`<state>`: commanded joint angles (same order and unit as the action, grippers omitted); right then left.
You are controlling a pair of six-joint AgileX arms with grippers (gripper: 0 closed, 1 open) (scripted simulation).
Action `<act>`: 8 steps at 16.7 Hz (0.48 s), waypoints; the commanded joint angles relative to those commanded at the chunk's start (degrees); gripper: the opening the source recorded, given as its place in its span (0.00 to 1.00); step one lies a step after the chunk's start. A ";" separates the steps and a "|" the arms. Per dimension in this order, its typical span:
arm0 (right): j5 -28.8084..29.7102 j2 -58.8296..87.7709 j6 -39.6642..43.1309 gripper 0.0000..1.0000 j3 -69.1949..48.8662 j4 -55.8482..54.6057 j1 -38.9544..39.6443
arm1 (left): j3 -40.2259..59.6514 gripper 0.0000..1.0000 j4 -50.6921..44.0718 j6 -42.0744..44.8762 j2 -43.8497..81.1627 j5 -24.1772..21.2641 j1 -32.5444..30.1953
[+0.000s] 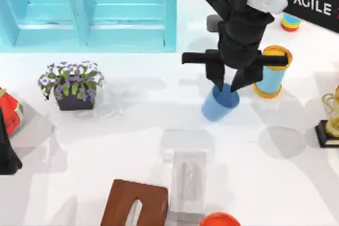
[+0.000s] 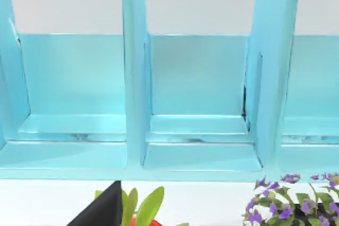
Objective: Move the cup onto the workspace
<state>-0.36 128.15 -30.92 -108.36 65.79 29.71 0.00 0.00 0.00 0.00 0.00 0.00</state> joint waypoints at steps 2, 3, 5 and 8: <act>0.00 0.00 0.00 0.68 0.00 0.00 0.00 | 0.00 1.00 0.00 0.00 0.00 0.00 0.00; 0.00 0.00 0.00 0.75 0.00 0.00 0.00 | 0.00 1.00 0.00 0.00 0.00 0.00 0.00; 0.00 0.00 0.00 0.90 0.00 0.00 0.00 | 0.00 1.00 0.00 0.00 0.00 0.00 0.00; 0.00 0.00 0.00 1.00 0.00 0.00 0.00 | 0.00 1.00 0.00 0.00 0.00 0.00 0.00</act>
<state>-0.36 128.15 -30.92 -108.36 65.79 29.71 0.00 0.00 0.00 0.00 0.00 0.00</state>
